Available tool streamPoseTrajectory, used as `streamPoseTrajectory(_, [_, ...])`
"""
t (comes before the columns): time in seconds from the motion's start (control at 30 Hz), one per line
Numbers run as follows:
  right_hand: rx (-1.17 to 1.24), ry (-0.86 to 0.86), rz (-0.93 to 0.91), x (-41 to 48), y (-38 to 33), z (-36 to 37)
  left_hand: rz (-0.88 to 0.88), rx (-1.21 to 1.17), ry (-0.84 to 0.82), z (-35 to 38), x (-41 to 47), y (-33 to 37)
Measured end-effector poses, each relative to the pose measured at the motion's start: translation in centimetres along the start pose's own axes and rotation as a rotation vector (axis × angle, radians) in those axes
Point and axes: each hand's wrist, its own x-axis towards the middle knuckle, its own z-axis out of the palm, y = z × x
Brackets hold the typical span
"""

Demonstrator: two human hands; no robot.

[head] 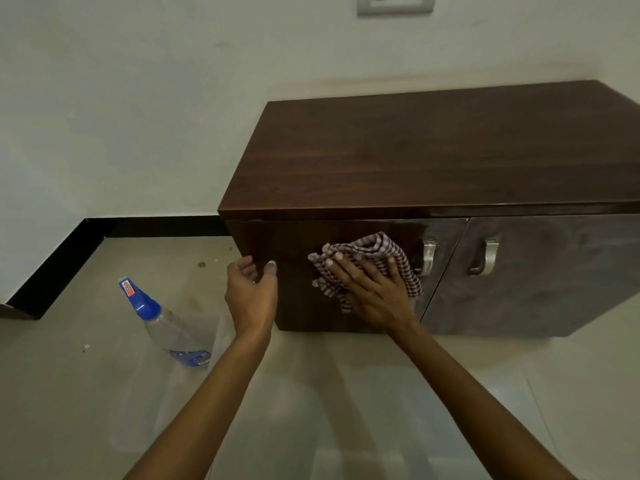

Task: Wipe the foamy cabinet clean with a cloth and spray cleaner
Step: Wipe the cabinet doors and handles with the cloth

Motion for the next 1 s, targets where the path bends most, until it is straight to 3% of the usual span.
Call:
streamPoseTrajectory(0.1, [0.025, -0.075, 0.024, 0.1, -0.5, 0.2, 0.065, 0.038, -0.081, 0.5, -0.8, 0.5])
streamPoseTrajectory(0.23, [0.024, -0.381, -0.332, -5.8, 0.0, 2.2, 0.352, 0.099, -0.138, 1.2, -1.9, 2.1])
streamPoseTrajectory(0.3, [-0.044, -0.431, -0.410, -7.3, 0.9, 2.6, 0.545, 0.137, -0.142, 1.5, -2.7, 2.9])
streamPoseTrajectory(0.4, [-0.025, -0.233, -0.278, -6.0, 1.8, 1.1, 0.772, 0.205, -0.194, 2.2, -3.6, 3.7])
streamPoseTrajectory(0.53, [0.062, 0.067, 0.142, 1.2, 1.1, -2.3, 0.869, 0.290, -0.200, 3.3, -4.2, 3.6])
streamPoseTrajectory(0.63, [0.090, 0.115, 0.345, 2.3, 0.0, -2.8, 0.950, 0.477, -0.097, 3.6, -3.9, 3.2])
streamPoseTrajectory(0.8, [0.246, 0.171, 0.684, 3.8, -3.2, -2.7, 0.911, 0.539, -0.152, 3.4, -3.3, 3.6])
streamPoseTrajectory(0.83, [0.273, 0.156, 0.657, 4.7, -3.6, -2.8, 0.911, 0.532, -0.154, 3.4, -3.3, 3.7])
streamPoseTrajectory(0.93, [0.157, 0.084, 0.319, 4.4, -1.9, -2.9, 0.911, 0.501, -0.159, 3.2, -3.2, 3.7])
streamPoseTrajectory(1.0, [0.099, 0.105, 0.358, 3.5, 0.2, -3.9, 0.915, 0.487, -0.155, 3.2, -3.3, 3.8])
